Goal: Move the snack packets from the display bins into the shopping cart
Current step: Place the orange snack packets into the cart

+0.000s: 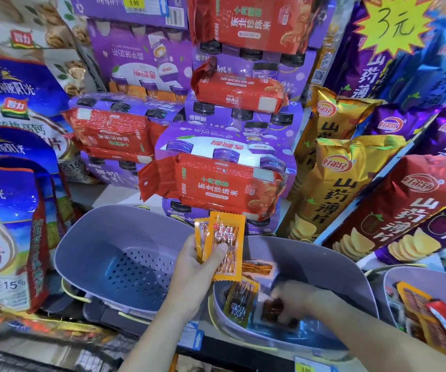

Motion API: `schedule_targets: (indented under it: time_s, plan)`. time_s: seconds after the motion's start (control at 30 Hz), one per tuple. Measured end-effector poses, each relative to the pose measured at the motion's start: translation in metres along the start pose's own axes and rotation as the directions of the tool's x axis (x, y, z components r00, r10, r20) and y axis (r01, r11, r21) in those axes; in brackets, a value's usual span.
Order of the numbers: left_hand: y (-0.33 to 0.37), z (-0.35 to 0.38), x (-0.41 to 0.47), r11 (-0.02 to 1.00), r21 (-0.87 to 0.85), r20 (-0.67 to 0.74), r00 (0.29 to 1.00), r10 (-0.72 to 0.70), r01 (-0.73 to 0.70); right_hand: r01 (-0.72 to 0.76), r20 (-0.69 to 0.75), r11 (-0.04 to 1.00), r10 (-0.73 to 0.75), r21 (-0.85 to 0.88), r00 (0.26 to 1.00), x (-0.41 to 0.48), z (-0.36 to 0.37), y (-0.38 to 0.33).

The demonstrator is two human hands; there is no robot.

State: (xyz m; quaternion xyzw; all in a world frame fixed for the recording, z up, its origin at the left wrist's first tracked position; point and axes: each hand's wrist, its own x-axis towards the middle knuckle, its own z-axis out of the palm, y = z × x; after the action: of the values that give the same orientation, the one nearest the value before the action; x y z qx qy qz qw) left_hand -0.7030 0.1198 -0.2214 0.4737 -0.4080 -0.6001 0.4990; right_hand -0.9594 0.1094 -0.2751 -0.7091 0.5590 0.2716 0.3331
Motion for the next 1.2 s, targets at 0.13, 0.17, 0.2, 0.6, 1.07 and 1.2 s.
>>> schedule_targets:
  time_s: [0.13, 0.17, 0.2, 0.6, 1.07, 1.2]
  plan:
    - [-0.002, 0.0, 0.001, 1.0, 0.007, -0.005, 1.0, 0.007, -0.007, 0.163, -0.086, 0.771, -0.14, 0.615, 0.986, -0.041, -0.028, 0.01]
    - [-0.003, 0.0, 0.002, 1.0, 0.011, -0.01, 1.0, 0.012, -0.012, 0.231, -0.143, 0.604, -0.191, 0.763, 0.971, -0.051, -0.031, 0.01]
    - [-0.003, 0.0, 0.002, 1.0, 0.014, -0.015, 1.0, 0.014, -0.014, 0.288, -0.205, 0.4, -0.238, 0.87, 0.949, -0.059, -0.033, 0.008]
    - [-0.002, 0.006, 0.002, 0.999, 0.04, -0.008, 1.0, 0.024, -0.024, 0.607, -0.646, 0.238, 0.146, 0.758, 0.749, -0.051, -0.047, -0.088]
    - [-0.004, 0.001, 0.008, 0.983, -0.151, -0.052, 0.993, -0.11, 0.101, 0.275, -0.525, 0.744, 0.118, 0.609, 0.843, -0.023, -0.041, -0.047]
    - [-0.003, 0.001, 0.009, 0.987, -0.144, -0.083, 0.993, -0.088, 0.076, -0.021, -0.169, 0.861, 0.123, 0.508, 0.978, 0.009, -0.019, -0.029]
